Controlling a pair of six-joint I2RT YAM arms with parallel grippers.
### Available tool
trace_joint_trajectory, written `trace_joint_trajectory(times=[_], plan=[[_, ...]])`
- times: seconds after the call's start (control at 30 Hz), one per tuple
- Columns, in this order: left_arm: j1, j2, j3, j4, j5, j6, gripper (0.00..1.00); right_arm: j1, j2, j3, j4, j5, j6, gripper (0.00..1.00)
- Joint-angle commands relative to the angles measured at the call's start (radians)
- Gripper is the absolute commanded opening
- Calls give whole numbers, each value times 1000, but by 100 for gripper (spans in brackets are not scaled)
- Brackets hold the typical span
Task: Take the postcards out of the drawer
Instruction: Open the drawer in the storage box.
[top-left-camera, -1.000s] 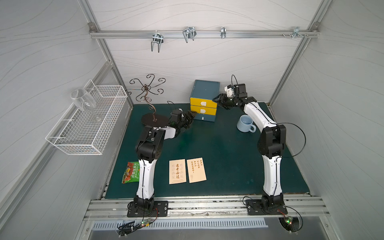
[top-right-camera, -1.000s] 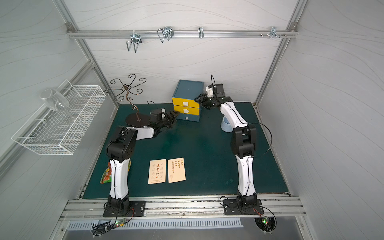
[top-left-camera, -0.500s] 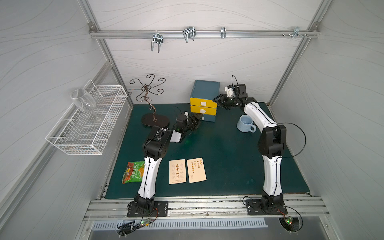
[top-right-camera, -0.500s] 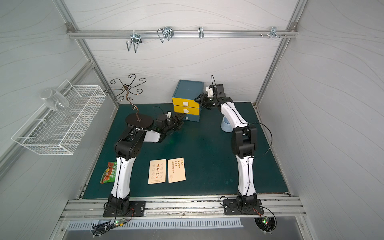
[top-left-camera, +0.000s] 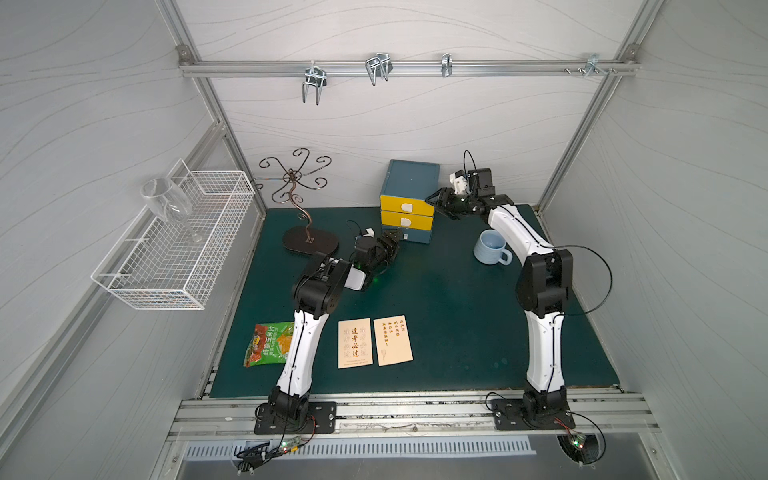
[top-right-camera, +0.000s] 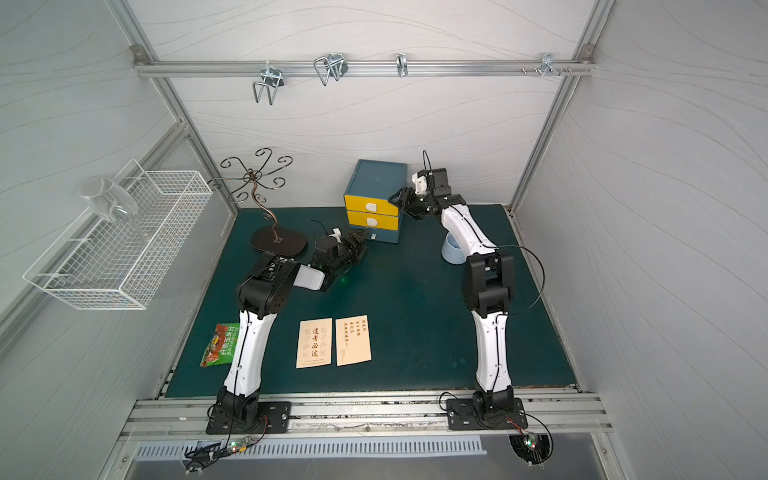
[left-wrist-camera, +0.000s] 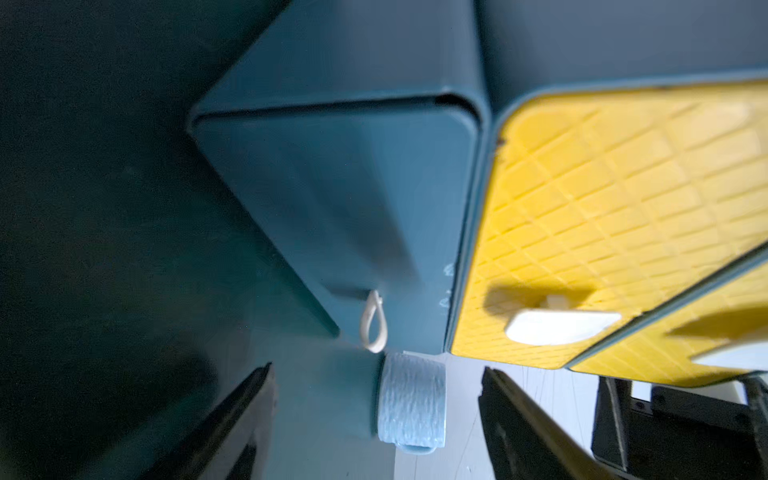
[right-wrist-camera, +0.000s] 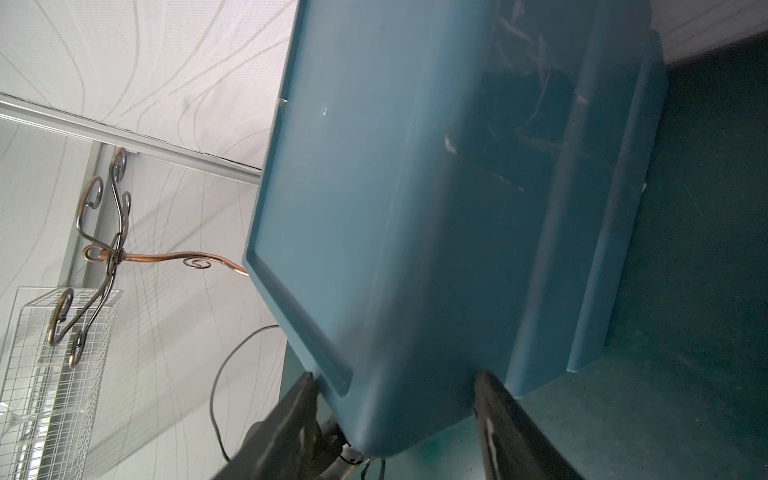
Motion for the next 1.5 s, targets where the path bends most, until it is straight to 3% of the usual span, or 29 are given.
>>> trace_joint_trajectory(times=[0.0, 0.33, 0.6, 1.07, 1.47], plan=[[-20, 38, 9, 89, -72, -17, 81, -6, 9, -32, -64, 40, 2, 61], [-42, 84, 51, 85, -126, -29, 79, -5, 12, -30, -59, 35, 8, 61], [-45, 135, 82, 117, -154, -71, 67, -9, 13, -29, -64, 33, 3, 61], [-59, 161, 147, 70, -146, -78, 58, -10, 13, -29, -64, 31, 6, 59], [-59, 184, 162, 82, -147, -90, 31, -9, 8, -38, -66, 27, 5, 58]])
